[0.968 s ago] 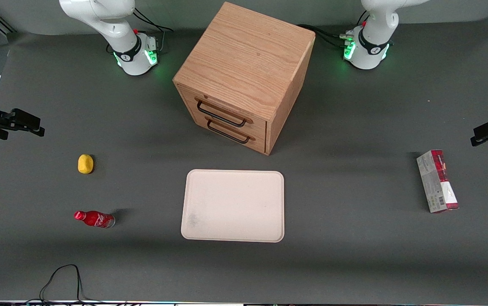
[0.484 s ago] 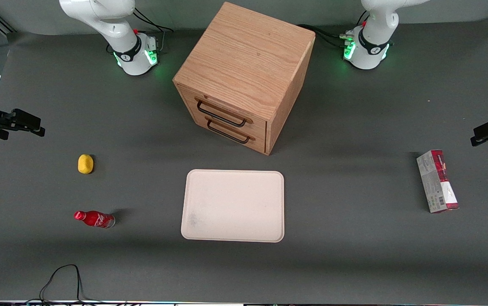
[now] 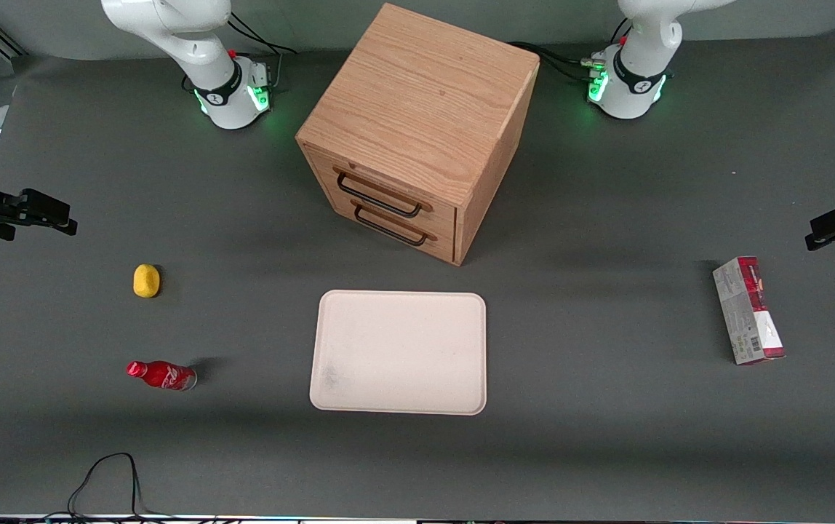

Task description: Place coke bottle on tray

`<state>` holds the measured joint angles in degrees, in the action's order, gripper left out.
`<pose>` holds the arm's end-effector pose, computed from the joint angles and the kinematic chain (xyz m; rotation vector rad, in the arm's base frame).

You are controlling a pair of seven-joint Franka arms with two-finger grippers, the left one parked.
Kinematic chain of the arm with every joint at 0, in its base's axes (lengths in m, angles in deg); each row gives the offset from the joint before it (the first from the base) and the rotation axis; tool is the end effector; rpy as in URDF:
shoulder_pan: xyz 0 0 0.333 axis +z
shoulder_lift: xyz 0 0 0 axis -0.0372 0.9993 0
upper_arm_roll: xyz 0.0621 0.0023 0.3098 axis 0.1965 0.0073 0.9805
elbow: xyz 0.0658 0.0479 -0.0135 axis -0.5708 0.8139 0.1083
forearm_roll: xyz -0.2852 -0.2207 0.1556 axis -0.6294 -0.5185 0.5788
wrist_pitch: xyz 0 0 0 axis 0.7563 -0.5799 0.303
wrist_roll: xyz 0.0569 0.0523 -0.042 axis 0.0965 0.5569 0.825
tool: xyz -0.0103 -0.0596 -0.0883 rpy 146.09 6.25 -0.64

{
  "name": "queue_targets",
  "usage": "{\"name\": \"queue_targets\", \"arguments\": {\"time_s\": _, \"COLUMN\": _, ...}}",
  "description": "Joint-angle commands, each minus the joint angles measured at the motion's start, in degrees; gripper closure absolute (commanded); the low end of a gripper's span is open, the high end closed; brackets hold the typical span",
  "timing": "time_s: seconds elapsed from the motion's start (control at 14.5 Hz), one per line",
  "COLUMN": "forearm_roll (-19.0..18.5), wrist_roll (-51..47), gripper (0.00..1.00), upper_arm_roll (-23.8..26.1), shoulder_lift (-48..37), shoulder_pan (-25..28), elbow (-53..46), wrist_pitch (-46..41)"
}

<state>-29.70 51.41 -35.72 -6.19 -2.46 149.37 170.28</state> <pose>0.5771 -0.0258 0.6071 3.1353 0.0631 -0.0826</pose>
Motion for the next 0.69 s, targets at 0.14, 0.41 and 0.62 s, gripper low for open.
{"name": "queue_targets", "arguments": {"time_s": 0.14, "forearm_roll": -0.4, "wrist_roll": 1.0, "gripper": 0.00, "upper_arm_roll": -0.3, "shoulder_lift": 9.9, "shoulder_pan": -1.0, "elbow": -14.5, "wrist_pitch": -4.0}}
{"name": "queue_targets", "arguments": {"time_s": 0.41, "forearm_roll": -0.4, "wrist_roll": 3.0, "gripper": 0.00, "upper_arm_roll": -0.3, "shoulder_lift": 18.2, "shoulder_pan": -1.3, "elbow": -25.5, "wrist_pitch": -4.5}}
{"name": "queue_targets", "arguments": {"time_s": 0.62, "forearm_roll": -0.3, "wrist_roll": 3.0, "gripper": 0.00, "upper_arm_roll": -0.3, "shoulder_lift": 22.9, "shoulder_pan": -1.3, "elbow": -30.7, "wrist_pitch": -4.4}}
